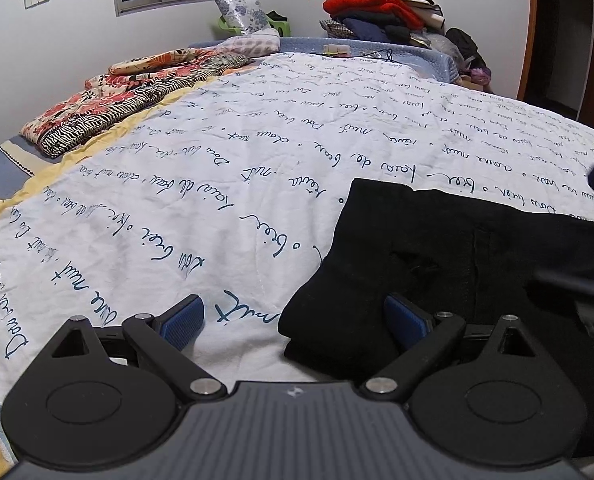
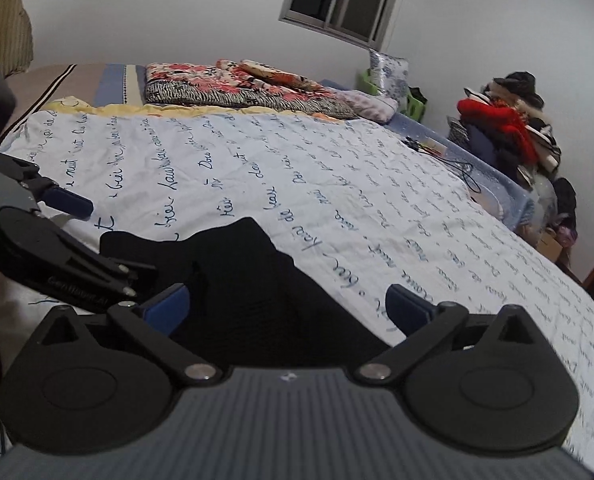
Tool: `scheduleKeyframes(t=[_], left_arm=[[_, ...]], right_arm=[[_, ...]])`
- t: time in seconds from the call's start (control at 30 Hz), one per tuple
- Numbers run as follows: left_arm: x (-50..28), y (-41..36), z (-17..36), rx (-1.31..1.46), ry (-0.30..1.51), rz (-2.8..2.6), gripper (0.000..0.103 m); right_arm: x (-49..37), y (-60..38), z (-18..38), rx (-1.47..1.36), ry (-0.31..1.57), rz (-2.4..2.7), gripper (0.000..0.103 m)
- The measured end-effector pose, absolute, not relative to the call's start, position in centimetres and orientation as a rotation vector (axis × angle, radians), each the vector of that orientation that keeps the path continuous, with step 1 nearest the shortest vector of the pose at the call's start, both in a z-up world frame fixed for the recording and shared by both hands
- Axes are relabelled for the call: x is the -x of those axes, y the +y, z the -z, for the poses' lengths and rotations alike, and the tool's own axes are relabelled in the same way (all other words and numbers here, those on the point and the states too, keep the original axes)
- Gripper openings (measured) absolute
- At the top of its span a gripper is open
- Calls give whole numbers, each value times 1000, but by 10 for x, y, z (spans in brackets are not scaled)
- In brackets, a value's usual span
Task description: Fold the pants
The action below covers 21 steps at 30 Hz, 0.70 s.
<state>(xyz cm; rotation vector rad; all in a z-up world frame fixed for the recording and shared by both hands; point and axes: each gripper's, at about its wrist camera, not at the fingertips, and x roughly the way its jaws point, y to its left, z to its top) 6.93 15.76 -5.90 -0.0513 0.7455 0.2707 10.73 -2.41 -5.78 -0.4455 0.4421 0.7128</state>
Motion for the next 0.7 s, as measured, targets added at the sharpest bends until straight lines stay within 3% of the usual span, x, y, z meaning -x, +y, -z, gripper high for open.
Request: scheduleKeyframes(t=[0.23,0.53,0.57,0.63,0.7], left_arm=[[-69,162,62,63,740,-265,99],[-54,191,47,110,678,-374,98],[-52,196,45,137,676,-371,98],[-48,207,43,212,690,-357,98],[-45,219,43,317,711,-325,98]], right_arm=[[-74,-20,66,424,464,-713,103],[-25,6,81,564,313,-775,102],[-18,12,86,614,277,-766,100],[-7,26,96,732,225,-765,83],[0,38,105,815,188,-756,77]])
